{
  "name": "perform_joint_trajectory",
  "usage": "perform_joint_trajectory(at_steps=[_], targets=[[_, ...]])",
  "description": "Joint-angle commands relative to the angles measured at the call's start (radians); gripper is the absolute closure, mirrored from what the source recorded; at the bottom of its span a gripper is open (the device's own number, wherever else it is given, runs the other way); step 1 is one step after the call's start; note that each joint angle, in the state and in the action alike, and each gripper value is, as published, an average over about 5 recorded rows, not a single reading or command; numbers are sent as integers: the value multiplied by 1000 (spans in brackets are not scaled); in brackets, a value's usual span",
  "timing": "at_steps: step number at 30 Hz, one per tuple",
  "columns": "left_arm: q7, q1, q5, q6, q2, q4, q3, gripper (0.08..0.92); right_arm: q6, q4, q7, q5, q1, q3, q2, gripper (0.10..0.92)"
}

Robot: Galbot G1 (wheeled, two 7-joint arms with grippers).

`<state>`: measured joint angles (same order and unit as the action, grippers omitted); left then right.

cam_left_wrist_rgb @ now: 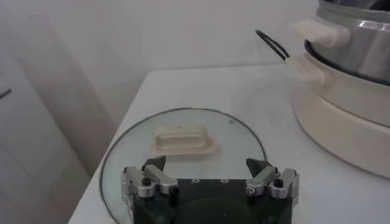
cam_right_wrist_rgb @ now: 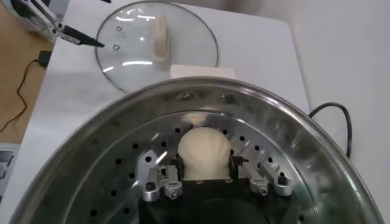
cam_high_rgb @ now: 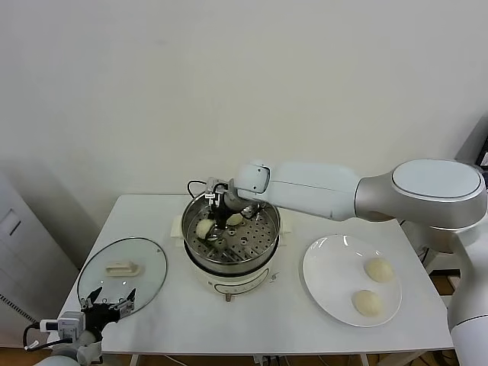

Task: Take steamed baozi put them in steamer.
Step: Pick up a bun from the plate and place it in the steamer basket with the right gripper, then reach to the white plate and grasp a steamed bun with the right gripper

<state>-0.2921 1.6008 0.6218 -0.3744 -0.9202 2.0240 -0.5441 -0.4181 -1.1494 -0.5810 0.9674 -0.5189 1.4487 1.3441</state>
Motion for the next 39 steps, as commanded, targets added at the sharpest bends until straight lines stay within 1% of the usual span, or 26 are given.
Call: perform_joint_trajectory(at_steps=[1,4,7,11,17,21,24,31,39], targets=[[0,4,2,3,3,0,-4,177,-10,-14,-21,6,-27,-5,-11,354],[0,6,3,6,5,-1,-7,177,-9,-49,-75,8,-89,8,-62,270],[0,7,4,7,6,0,-9,177,-1,-112,-162,4,-194,46,-157,216],[1,8,4,7,5,4,-9,177,34,-218,-288,-32,-345,134,-325,204],[1,3,3,5,6,8,-4,177,108,-345,-422,-156,-499,289,-567,203],[1,5,3,4,6,14,-3,177,169,-387,-487,-295,-524,357,-720,203],[1,5,3,3,5,17,-3,177,207,-397,-517,-379,-504,373,-804,203],[1,5,3,1,4,25,-4,177,273,-368,-538,-505,-362,323,-897,203],[1,6,-1,-2,-2,27,-5,177,326,-299,-546,-620,-99,128,-916,203]])
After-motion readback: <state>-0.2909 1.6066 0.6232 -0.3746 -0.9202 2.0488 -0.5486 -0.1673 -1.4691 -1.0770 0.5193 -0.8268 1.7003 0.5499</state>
